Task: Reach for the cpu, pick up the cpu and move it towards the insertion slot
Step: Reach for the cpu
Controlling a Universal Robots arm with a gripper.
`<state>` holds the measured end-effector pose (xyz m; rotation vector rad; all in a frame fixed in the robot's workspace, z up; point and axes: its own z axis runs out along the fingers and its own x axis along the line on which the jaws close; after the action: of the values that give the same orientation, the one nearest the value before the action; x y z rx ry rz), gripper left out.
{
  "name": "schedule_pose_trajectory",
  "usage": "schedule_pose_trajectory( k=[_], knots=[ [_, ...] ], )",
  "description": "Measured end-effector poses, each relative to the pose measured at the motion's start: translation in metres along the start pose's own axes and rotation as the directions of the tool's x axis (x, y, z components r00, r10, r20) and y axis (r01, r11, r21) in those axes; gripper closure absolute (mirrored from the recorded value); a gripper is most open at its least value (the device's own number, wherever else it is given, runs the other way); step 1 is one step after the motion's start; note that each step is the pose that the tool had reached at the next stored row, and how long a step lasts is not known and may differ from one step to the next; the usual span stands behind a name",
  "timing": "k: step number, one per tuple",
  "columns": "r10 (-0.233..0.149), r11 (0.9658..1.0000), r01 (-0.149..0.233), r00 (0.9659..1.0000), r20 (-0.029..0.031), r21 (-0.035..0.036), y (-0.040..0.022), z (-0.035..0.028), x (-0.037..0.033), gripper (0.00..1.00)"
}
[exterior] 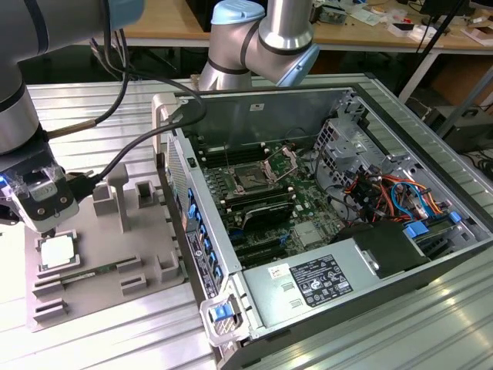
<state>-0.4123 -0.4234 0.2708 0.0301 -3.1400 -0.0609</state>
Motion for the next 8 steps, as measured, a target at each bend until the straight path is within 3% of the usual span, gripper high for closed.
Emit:
schedule_pose_trajectory(
  k=[8],
  knots=[
    [0.000, 1.0000, 0.000, 1.0000, 0.0001, -0.0001, -0.0001, 0.0024, 0.0000, 0.89]
  ],
)
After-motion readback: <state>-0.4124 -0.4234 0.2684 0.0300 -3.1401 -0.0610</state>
